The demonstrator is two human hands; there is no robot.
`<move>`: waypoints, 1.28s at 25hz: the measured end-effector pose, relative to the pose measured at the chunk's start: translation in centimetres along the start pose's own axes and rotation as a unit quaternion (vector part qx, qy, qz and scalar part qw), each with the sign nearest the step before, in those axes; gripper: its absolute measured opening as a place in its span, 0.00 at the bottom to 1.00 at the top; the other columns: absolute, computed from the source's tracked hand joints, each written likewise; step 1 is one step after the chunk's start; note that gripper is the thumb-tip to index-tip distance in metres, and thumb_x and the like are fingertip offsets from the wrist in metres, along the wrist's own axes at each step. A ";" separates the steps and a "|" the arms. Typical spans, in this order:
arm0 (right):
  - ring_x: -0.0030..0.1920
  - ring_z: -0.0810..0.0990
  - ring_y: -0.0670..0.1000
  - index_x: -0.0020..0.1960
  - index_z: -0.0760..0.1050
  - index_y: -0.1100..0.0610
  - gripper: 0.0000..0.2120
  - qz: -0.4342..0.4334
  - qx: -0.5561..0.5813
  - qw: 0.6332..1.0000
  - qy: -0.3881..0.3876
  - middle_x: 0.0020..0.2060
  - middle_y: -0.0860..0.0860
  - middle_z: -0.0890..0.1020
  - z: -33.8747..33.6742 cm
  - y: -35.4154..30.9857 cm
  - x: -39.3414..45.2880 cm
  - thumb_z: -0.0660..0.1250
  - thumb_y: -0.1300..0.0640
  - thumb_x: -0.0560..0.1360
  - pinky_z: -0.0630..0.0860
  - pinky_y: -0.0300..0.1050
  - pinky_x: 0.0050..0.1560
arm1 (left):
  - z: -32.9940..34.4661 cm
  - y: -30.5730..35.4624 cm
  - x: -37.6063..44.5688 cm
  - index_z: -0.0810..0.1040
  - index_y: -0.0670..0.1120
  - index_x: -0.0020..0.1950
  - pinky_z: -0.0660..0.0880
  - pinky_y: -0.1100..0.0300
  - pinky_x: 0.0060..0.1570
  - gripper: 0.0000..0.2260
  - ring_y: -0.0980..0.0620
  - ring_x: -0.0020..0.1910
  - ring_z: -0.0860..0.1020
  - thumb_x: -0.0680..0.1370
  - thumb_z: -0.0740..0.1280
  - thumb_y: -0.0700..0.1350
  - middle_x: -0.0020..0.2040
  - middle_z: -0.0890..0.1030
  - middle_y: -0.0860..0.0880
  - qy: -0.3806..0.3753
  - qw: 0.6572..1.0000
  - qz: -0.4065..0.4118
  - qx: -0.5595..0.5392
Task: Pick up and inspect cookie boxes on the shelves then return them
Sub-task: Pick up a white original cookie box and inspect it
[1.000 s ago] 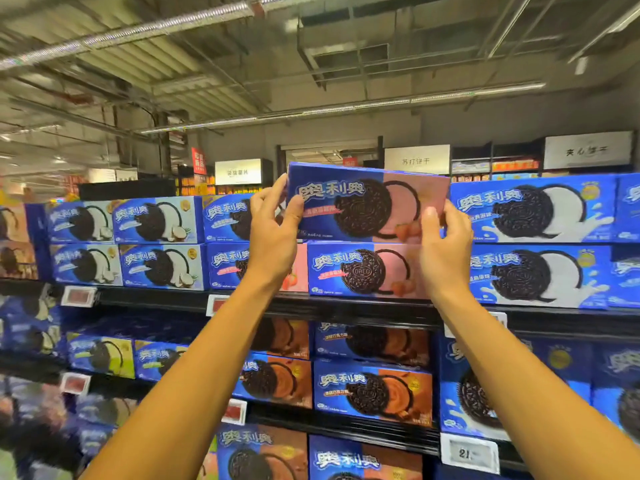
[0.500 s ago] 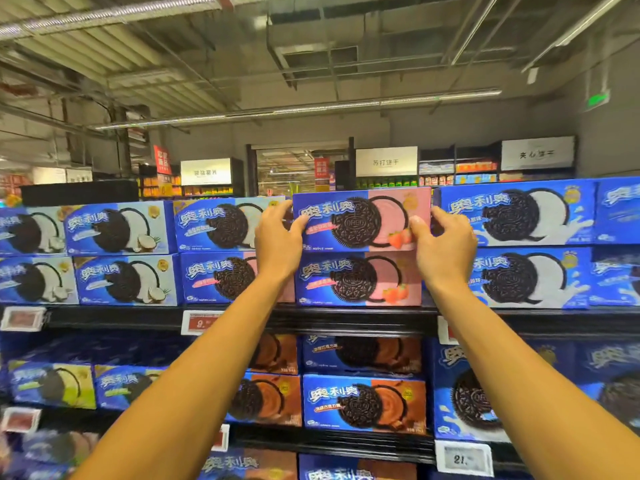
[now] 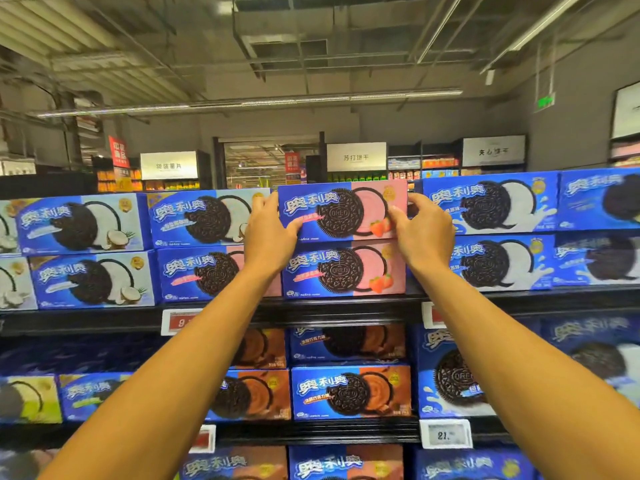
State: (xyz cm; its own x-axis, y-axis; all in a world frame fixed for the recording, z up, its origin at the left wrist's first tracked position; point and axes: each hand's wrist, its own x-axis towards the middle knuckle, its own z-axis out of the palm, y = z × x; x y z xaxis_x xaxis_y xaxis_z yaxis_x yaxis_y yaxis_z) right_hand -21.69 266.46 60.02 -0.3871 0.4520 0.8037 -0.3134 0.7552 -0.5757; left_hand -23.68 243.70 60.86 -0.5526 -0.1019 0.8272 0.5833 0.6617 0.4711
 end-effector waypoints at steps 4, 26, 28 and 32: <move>0.55 0.81 0.58 0.58 0.80 0.52 0.13 0.046 0.039 0.998 -0.008 0.53 0.52 0.85 -0.2 -0.3 -0.4 0.68 0.48 0.77 0.73 0.50 0.50 | -0.4 -0.4 -0.3 0.73 0.48 0.66 0.76 0.46 0.56 0.20 0.47 0.53 0.76 0.76 0.72 0.48 0.56 0.71 0.50 -0.009 0.998 -0.016 -0.066; 0.54 0.82 0.50 0.57 0.77 0.52 0.11 -0.017 0.426 0.900 0.096 0.51 0.49 0.86 -18.4 8.6 3.0 0.58 0.58 0.80 0.79 0.42 0.48 | 7.3 15.1 -5.6 0.77 0.45 0.62 0.73 0.70 0.54 0.13 0.62 0.56 0.78 0.78 0.62 0.40 0.58 0.81 0.50 -0.110 0.887 0.051 -0.445; 0.57 0.81 0.50 0.59 0.76 0.52 0.12 0.016 0.427 0.898 0.105 0.55 0.50 0.83 -18.4 11.3 4.8 0.57 0.61 0.82 0.78 0.47 0.54 | 9.6 16.4 -5.4 0.75 0.46 0.65 0.71 0.68 0.60 0.15 0.62 0.60 0.76 0.79 0.63 0.41 0.61 0.78 0.51 -0.099 0.896 0.031 -0.433; 0.62 0.79 0.48 0.66 0.74 0.55 0.14 0.063 0.411 0.907 0.063 0.59 0.49 0.81 -17.0 15.5 8.1 0.57 0.63 0.83 0.76 0.49 0.63 | 14.2 18.2 -4.8 0.65 0.49 0.73 0.68 0.61 0.69 0.18 0.61 0.69 0.70 0.83 0.60 0.41 0.71 0.70 0.51 -0.099 0.920 -0.036 -0.378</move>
State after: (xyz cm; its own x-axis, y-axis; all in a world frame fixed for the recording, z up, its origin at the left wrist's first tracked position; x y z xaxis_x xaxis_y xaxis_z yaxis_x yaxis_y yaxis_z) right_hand -14.92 289.86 60.14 -0.3790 0.6003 0.7043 -0.8346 0.1072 -0.5404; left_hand -18.92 266.76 61.10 -0.6603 0.0619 0.7484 0.7466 -0.0538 0.6631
